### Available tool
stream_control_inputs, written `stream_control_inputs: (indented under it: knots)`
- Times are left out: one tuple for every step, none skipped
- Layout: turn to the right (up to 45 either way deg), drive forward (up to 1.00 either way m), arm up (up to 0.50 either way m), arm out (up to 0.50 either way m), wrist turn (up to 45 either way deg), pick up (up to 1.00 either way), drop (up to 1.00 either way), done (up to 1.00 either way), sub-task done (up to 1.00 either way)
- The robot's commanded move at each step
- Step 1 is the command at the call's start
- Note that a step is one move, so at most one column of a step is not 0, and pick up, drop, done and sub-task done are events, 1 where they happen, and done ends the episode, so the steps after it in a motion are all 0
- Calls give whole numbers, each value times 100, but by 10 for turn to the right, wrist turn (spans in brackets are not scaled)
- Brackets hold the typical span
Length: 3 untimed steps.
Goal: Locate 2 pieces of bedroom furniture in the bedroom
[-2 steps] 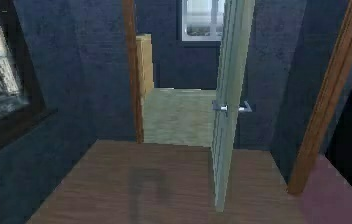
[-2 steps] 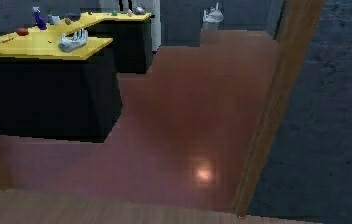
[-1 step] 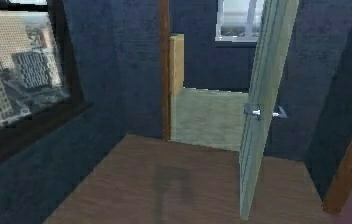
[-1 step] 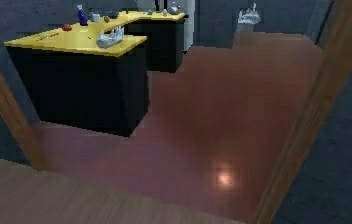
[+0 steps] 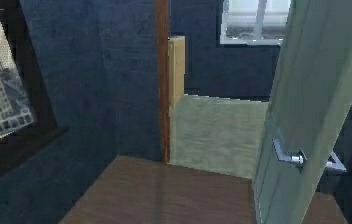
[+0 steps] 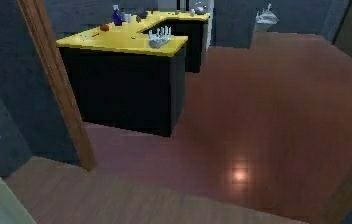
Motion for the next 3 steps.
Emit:
stream_control_inputs:
  knots:
    - [0,65,0,0,0,0,0,0,0]
    - [150,0,0,0,0,0,0,0,0]
    - [0,45,0,0,0,0,0,0,0]
